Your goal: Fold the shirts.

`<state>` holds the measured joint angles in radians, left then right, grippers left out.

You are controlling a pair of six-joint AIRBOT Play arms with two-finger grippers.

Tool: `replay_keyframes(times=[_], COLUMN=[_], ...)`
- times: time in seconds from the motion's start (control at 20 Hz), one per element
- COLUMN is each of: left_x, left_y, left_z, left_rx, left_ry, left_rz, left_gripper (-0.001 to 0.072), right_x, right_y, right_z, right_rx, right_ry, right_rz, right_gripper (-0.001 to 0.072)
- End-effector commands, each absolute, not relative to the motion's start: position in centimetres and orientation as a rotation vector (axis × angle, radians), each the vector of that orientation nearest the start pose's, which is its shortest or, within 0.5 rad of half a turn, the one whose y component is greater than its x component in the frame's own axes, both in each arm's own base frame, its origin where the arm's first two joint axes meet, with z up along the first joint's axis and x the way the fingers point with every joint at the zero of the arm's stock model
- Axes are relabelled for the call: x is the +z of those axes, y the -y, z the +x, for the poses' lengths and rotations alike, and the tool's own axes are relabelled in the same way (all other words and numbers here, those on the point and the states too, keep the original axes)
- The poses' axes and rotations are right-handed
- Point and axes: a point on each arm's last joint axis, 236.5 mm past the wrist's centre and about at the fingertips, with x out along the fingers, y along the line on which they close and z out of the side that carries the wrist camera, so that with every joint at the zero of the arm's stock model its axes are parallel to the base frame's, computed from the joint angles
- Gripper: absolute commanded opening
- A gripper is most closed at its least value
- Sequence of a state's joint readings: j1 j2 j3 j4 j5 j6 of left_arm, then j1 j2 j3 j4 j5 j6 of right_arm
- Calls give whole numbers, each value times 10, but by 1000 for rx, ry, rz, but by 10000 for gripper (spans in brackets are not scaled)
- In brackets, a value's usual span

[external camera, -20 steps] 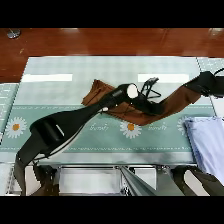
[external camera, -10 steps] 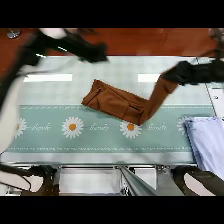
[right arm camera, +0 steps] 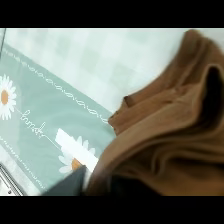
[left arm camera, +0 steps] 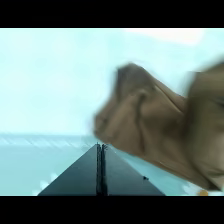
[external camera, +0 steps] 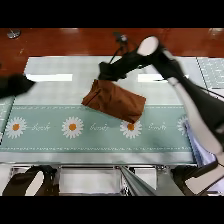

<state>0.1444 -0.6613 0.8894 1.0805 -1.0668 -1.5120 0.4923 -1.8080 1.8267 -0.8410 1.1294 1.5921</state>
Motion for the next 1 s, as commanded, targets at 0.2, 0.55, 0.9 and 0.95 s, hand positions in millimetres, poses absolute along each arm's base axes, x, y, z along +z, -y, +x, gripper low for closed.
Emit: replay_keyframes(times=[0.2, 0.55, 0.9, 0.95], left_x=[31, 30, 34, 35], left_y=[76, 75, 76, 76], left_z=[247, 248, 251, 252], left_rx=[-160, -158, -161, -159], left_ry=[-842, -843, -825, -818], left_rz=[-665, -667, -684, -685], left_gripper=[17, 17, 18, 18], right_x=[62, 110, -51, -58], right_y=[-318, -58, -116, -132], right_z=[419, 419, 335, 333], right_rx=[790, 135, 32, 85], right_ry=[-1375, -1126, -1123, -1176], right_rz=[220, 317, 1073, 1087], right_gripper=[627, 626, 626, 626])
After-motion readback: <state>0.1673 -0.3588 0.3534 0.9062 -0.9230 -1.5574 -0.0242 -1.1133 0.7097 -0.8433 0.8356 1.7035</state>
